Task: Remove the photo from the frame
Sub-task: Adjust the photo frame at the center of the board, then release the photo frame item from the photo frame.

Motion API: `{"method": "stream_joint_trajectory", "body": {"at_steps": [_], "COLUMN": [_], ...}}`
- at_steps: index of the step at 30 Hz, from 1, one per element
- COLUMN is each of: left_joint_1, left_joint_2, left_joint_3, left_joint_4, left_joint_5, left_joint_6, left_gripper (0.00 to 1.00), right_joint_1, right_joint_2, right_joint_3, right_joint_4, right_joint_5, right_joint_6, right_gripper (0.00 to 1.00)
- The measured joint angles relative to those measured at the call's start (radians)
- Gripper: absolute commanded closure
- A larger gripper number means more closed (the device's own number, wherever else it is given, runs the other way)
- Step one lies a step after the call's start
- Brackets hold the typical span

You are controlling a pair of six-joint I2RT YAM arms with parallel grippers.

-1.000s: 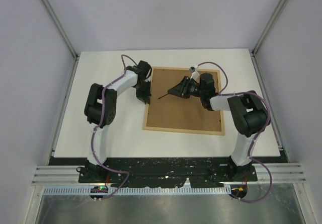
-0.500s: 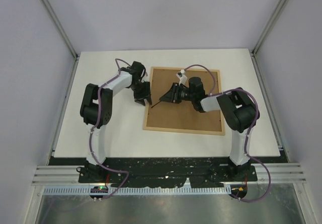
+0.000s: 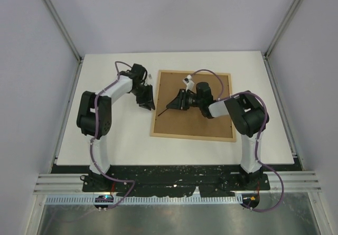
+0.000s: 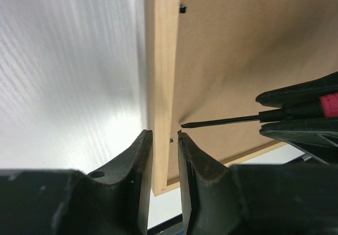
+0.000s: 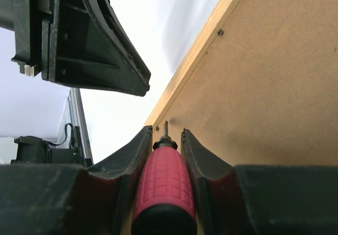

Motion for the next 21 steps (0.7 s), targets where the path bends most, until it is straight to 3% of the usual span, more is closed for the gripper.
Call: {"method": "stream_joint_trajectory", "body": {"at_steps": [21], "left_joint_1": [0.005], "left_joint_2": [0.010], "left_joint_3": [-0.047], "left_joint_4": [0.005], "left_joint_5": [0.043], "left_joint_6": [0.019], "left_gripper": [0.82], "right_joint_1": [0.017], "right_joint_2": [0.053], "right_joint_3": [0.024], "right_joint_4": [0.017], "right_joint_5": [-0.058], "right_joint_6": [0.047], "right_gripper": [0.92]}}
